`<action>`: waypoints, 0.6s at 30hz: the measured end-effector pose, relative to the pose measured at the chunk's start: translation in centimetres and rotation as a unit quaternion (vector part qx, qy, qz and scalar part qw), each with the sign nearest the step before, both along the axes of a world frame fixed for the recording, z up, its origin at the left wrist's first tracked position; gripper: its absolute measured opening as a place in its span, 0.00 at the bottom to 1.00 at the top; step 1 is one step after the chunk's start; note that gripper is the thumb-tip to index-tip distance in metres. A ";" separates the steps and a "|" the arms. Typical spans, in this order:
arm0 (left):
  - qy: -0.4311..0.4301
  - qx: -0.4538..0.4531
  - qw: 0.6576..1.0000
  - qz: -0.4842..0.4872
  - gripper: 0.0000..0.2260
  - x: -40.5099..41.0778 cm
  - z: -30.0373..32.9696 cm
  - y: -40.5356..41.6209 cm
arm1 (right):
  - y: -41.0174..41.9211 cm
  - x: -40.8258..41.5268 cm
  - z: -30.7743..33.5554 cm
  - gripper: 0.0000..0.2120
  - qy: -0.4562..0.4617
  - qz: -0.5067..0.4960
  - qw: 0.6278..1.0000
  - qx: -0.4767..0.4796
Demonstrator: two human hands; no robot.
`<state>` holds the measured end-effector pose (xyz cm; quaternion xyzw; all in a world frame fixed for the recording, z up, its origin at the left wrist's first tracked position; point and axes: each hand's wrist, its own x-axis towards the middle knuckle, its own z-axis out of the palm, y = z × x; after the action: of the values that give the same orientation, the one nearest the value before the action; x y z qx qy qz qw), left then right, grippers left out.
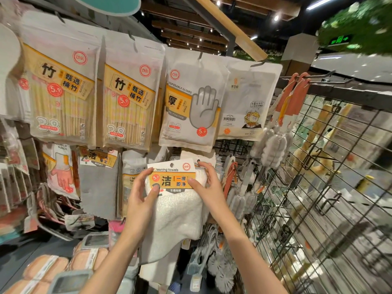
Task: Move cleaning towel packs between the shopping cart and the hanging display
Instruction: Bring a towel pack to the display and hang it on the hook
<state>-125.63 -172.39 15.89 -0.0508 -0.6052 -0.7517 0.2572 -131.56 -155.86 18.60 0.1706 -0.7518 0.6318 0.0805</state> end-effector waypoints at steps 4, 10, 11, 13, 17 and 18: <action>-0.009 -0.011 1.000 -0.021 0.18 -0.7 -0.1 0.9 | 1.1 -0.3 0.0 0.26 0.021 -0.012 1.000 0.009; -0.022 -0.071 0.997 -0.033 0.15 -2.1 -0.5 2.3 | 2.7 -0.3 -0.5 0.22 0.024 -0.051 0.998 0.031; -0.031 -0.077 0.996 -0.042 0.15 -2.7 -0.8 2.3 | 3.0 -0.5 -0.7 0.21 0.024 -0.061 0.997 0.036; -0.047 -0.086 0.994 -0.055 0.16 -3.9 -1.0 2.1 | 3.4 -0.9 -0.8 0.21 0.023 -0.074 0.996 0.043; -0.044 -0.109 0.992 -0.048 0.18 -5.7 -0.6 2.5 | 4.0 -1.5 -0.8 0.20 0.011 -0.084 0.996 0.043; -0.043 -0.112 0.992 -0.046 0.18 -6.0 -0.6 2.5 | 4.1 -1.8 -0.8 0.20 0.009 -0.087 0.995 0.042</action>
<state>-131.66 -169.88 15.31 -0.0748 -0.6934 -0.6914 0.1888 -133.32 -151.76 17.84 0.1131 -0.7889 0.5888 0.1348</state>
